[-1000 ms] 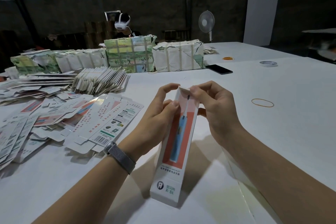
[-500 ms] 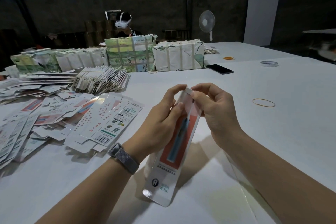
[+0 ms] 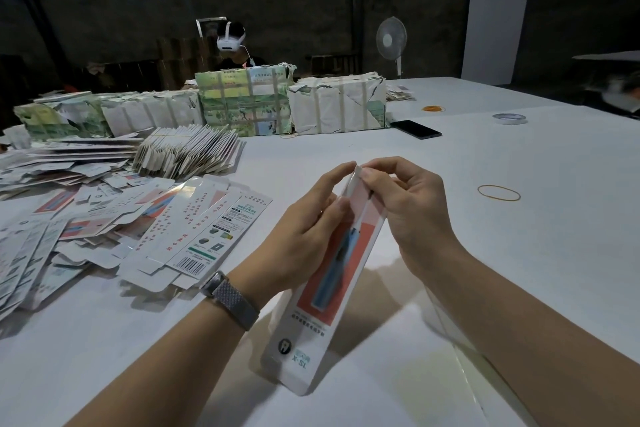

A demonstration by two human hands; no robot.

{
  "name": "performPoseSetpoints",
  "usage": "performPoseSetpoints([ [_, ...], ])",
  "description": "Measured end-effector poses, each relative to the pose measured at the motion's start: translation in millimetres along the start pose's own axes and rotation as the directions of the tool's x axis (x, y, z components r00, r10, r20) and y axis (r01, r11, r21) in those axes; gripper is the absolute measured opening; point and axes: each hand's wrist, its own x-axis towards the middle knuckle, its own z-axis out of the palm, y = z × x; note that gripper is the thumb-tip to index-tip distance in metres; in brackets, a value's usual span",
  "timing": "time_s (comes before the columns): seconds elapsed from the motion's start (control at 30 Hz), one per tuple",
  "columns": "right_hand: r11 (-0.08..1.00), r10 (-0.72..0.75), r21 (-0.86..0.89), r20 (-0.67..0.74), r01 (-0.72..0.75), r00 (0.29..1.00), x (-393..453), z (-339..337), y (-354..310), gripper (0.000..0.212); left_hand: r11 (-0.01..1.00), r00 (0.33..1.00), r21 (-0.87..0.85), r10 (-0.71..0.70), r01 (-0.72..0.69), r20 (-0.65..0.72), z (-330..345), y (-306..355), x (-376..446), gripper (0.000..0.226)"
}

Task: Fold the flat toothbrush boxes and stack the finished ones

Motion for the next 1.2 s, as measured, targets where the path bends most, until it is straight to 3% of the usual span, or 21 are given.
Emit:
performPoseSetpoints([
  [0.23,1.000,0.009,0.016,-0.024,-0.009,1.000,1,-1,-3,0.030,0.999,0.999,-0.053,0.014,-0.012,0.042,0,1,-1,0.045],
  [0.4,0.998,-0.003,0.057,0.028,0.002,1.000,1,-3,-5,0.018,0.999,0.999,-0.041,0.017,-0.015,0.039,0,2,-1,0.046],
  [0.57,0.999,-0.004,0.054,0.054,0.001,0.999,2,-2,-3,0.039,0.999,1.000,-0.040,0.016,-0.016,0.015,-1,3,0,0.045],
  [0.73,0.999,-0.018,0.041,0.068,0.016,0.997,3,-3,-4,0.035,1.000,1.000,-0.028,0.008,-0.008,0.020,-1,5,-2,0.046],
  [0.93,0.998,-0.052,-0.022,0.125,0.055,0.991,4,-5,-3,0.029,0.991,0.999,-0.129,-0.024,0.021,-0.027,-1,4,-2,0.039],
  [1.1,1.000,-0.019,0.027,0.157,0.015,0.987,0,-4,1,0.016,0.987,0.996,-0.156,-0.054,0.042,-0.077,-4,7,-1,0.038],
  [1.2,1.000,-0.016,-0.001,0.177,0.016,0.984,-1,-3,5,0.023,0.984,0.992,-0.179,-0.041,0.019,-0.122,-7,9,-1,0.039],
])
